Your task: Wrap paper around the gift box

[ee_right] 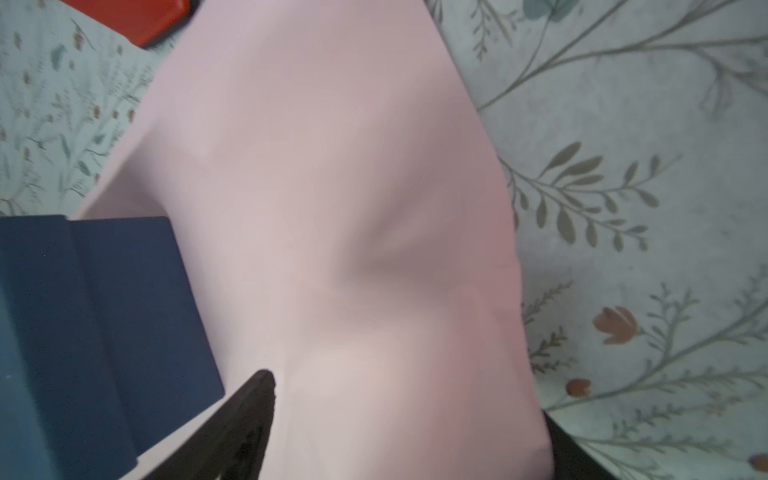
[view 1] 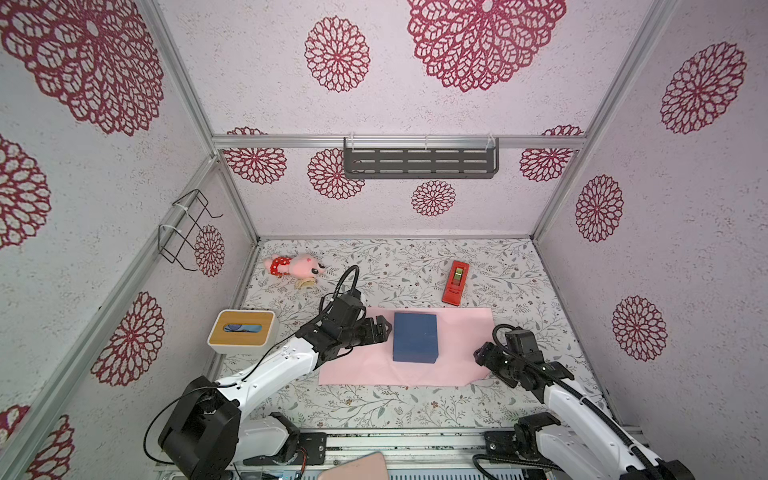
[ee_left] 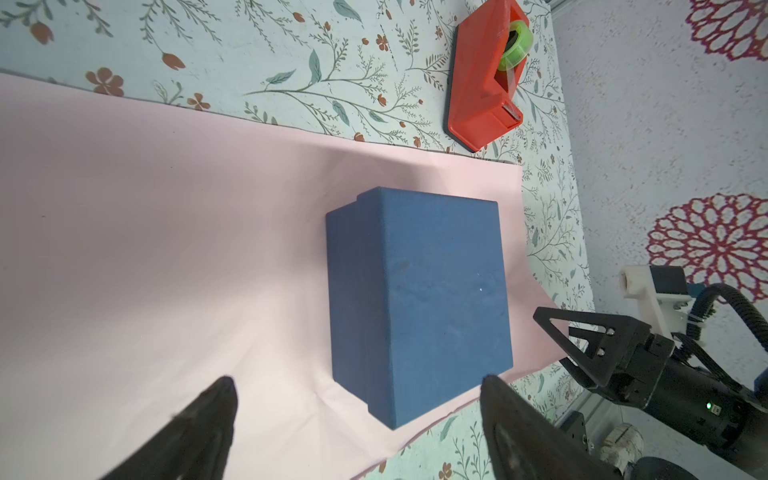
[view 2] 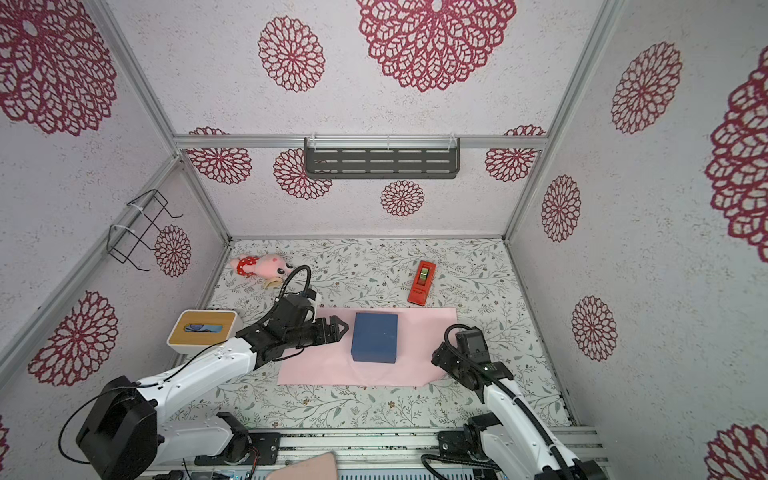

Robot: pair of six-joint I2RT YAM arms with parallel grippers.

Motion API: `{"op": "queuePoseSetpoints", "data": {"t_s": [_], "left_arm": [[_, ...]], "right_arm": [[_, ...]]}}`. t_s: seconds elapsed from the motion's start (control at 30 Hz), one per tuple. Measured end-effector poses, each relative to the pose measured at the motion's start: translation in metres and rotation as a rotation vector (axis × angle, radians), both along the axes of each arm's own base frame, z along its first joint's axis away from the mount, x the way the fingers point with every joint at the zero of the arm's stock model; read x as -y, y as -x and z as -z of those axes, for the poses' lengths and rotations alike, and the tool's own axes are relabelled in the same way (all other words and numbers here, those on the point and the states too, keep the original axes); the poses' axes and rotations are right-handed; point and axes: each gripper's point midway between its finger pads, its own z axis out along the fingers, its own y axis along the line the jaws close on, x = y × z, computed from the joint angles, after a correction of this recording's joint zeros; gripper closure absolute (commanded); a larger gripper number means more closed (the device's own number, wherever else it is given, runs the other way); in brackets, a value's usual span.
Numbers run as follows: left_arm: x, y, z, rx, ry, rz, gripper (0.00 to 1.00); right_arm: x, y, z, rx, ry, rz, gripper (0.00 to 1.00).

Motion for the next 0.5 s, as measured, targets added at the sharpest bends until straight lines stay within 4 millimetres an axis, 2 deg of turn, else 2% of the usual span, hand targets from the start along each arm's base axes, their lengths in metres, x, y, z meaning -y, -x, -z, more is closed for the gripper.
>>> {"op": "queuePoseSetpoints", "data": {"t_s": [0.1,0.23,0.5], "left_arm": [[0.001,0.0,-0.001,-0.001,0.007,0.0,0.07],[0.001,0.0,-0.001,-0.003,0.012,-0.002,0.07],[0.002,0.0,0.0,-0.007,0.011,-0.002,0.07]], "right_arm": [[0.0,-0.002,-0.006,0.059,-0.014,0.004,0.27],[0.003,-0.003,-0.014,0.117,-0.023,0.023,0.43],[0.015,0.004,-0.012,0.1,0.012,0.085,0.5]]}}
